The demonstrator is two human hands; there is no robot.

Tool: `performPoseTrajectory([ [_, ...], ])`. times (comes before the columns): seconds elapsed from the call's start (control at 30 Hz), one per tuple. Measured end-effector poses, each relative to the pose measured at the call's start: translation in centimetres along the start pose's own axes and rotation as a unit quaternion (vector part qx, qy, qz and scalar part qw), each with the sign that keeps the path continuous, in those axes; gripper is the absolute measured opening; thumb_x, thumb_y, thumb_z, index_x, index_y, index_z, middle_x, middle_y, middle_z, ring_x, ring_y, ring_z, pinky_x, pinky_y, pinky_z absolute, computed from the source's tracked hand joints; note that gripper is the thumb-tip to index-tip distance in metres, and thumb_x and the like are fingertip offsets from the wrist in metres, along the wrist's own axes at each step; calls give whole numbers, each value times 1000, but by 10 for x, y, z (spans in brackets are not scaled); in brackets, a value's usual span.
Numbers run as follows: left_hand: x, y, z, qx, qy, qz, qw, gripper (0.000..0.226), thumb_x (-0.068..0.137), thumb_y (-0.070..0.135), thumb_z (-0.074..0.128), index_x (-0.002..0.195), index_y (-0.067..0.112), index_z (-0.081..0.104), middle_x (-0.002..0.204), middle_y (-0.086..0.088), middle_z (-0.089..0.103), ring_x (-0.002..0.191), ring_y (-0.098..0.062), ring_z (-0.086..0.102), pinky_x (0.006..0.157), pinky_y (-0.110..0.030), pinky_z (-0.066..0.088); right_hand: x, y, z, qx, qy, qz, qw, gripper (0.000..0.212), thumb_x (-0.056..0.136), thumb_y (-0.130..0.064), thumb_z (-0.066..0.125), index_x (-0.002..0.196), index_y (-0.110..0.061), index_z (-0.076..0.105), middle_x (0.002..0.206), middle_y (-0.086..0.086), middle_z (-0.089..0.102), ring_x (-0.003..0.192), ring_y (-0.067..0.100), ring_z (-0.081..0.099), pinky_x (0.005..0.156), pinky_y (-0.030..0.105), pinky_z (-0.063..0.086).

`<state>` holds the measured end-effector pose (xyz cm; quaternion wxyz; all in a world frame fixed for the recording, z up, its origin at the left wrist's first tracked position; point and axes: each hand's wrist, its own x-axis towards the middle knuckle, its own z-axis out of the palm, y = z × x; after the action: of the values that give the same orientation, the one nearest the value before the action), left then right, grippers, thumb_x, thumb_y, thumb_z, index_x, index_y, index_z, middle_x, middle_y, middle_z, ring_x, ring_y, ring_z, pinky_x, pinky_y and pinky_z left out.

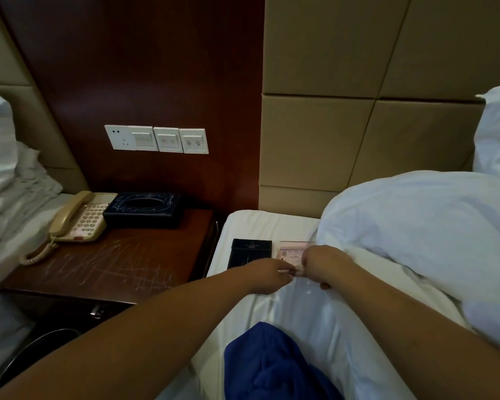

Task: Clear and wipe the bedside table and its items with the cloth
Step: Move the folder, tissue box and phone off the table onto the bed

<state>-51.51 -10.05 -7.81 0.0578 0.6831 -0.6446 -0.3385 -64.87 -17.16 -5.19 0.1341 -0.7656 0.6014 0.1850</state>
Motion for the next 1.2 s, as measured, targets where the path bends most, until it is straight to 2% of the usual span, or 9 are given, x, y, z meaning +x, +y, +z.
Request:
performPoseTrajectory([
  [0.1, -5, -8, -3, 39, -28, -6, 999, 47, 104, 48, 46, 148, 33, 54, 156, -5, 47, 134, -27, 51, 105, -31, 40, -1, -2, 2, -82, 35, -57, 994, 34, 85, -41, 64, 114, -24, 65, 104, 1, 66, 92, 23, 66, 90, 37, 56],
  [0.23, -19, -11, -12, 93, -67, -4, 993, 56, 102, 55, 49, 153, 32, 46, 161, -2, 43, 144, -25, 43, 118, -37, 35, -3, -14, 2, -96, 53, -79, 991, 21, 89, -25, 62, 109, -21, 68, 91, -2, 63, 82, 18, 62, 83, 32, 55],
  [0.33, -31, -10, -30, 111, -37, 11, 993, 54, 105, 49, 47, 154, 25, 46, 158, -5, 45, 142, -26, 44, 115, -36, 35, -4, -23, -3, -80, 56, -96, 991, 29, 91, -25, 59, 120, -24, 65, 113, -1, 67, 98, 21, 64, 87, 35, 54],
  [0.4, -39, -15, -45, 116, -17, 0, 993, 53, 106, 47, 47, 153, 23, 46, 155, -7, 48, 137, -28, 48, 110, -36, 39, -6, -29, -8, -61, 69, -123, 988, 39, 92, -26, 57, 131, -26, 60, 125, 0, 65, 109, 23, 62, 92, 37, 53],
  [0.53, -54, -43, -75, 116, 23, -4, 993, 43, 102, 43, 53, 140, 22, 58, 139, -10, 59, 114, -29, 62, 86, -38, 51, -9, -51, -15, -22, 87, -198, 976, 53, 94, -33, 57, 145, -26, 46, 142, 4, 53, 124, 28, 54, 100, 42, 49],
  [0.63, -66, -80, -92, 135, 46, -34, 989, 58, 102, 49, 53, 153, 23, 45, 160, -8, 39, 140, -31, 46, 113, -45, 42, -10, -74, -16, -6, 97, -232, 968, 64, 95, -37, 58, 153, -28, 35, 155, 3, 38, 134, 30, 43, 105, 44, 44],
  [0.7, -76, -105, -102, 146, 57, -58, 986, 67, 101, 53, 53, 159, 24, 35, 167, -5, 26, 148, -31, 34, 120, -47, 34, -10, -91, -17, -5, 95, -253, 963, 65, 96, -37, 57, 155, -28, 32, 161, 2, 30, 138, 30, 39, 108, 44, 42],
  [0.9, -104, -183, -130, 111, 76, -112, 985, 71, 101, 53, 51, 162, 29, 25, 172, 2, 4, 156, -32, 14, 123, -50, 27, -1, -147, -13, -33, 86, -302, 949, 65, 99, -37, 55, 157, -26, 29, 163, 1, 25, 142, 29, 33, 110, 41, 39],
  [1.2, -116, -304, -154, 131, 125, -219, 959, 79, 97, 54, 55, 162, 34, 15, 171, 2, 1, 156, -33, 11, 121, -57, 24, 44, -244, -6, -43, 73, -360, 929, 72, 99, -39, 55, 160, -25, 21, 166, 0, 18, 149, 26, 22, 117, 41, 32],
])
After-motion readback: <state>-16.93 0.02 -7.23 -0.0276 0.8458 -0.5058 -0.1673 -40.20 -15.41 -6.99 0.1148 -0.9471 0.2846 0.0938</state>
